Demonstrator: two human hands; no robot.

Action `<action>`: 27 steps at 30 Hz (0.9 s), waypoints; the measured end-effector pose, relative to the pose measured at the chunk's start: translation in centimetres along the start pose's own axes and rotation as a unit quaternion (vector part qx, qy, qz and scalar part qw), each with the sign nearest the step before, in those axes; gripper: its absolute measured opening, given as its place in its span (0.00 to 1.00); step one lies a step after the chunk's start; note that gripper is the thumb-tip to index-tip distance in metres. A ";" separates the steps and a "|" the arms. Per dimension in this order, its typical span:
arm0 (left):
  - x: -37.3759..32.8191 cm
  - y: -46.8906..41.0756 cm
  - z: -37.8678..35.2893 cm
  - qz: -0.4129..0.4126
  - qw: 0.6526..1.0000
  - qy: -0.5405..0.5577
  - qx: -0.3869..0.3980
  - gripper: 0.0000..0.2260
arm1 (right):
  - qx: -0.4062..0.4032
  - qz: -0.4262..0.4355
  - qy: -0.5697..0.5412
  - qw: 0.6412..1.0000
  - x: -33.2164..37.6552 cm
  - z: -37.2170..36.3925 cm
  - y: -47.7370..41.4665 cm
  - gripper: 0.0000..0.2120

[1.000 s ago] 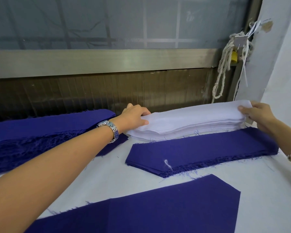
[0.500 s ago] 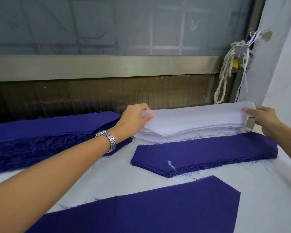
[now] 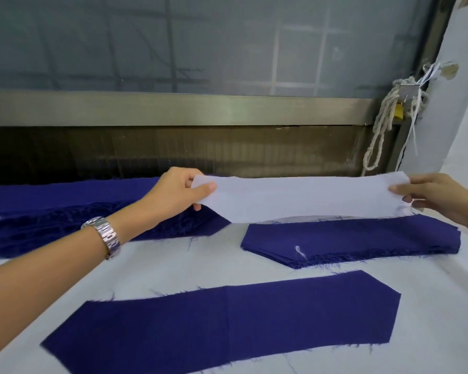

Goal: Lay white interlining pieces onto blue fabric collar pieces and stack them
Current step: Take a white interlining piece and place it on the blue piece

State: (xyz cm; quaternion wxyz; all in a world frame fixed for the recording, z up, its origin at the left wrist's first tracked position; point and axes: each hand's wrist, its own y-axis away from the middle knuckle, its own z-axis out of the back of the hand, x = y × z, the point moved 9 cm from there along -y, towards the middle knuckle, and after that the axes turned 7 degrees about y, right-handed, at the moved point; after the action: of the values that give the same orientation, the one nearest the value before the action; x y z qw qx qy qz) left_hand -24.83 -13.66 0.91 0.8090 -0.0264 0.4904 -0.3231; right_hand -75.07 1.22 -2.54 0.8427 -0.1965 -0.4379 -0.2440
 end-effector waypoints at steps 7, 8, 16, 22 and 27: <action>5.1 7.3 3.9 0.108 0.994 0.011 0.022 0.10 | 0.116 0.010 0.037 0.993 2.8 -4.7 4.1 0.15; 5.7 8.2 4.4 0.123 0.992 0.010 0.024 0.11 | 0.135 0.015 0.049 0.989 3.1 -5.4 4.6 0.18; 7.4 15.4 7.1 0.217 0.971 0.073 0.071 0.09 | 0.313 -0.015 0.136 0.940 2.8 -9.9 8.6 0.23; 7.9 18.1 7.3 0.270 0.948 0.040 0.161 0.12 | 0.393 -0.013 0.181 0.901 0.8 -11.3 10.2 0.28; 9.1 18.9 7.3 0.297 0.936 0.002 0.188 0.25 | 0.433 -0.010 0.203 0.878 -1.2 -12.3 11.1 0.23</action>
State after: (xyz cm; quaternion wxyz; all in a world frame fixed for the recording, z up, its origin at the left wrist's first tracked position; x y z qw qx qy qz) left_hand -6.68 -5.67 -9.15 0.8571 0.2736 0.4081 -0.1549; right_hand -61.29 3.70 -11.46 0.9116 0.2460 -0.3213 -0.0725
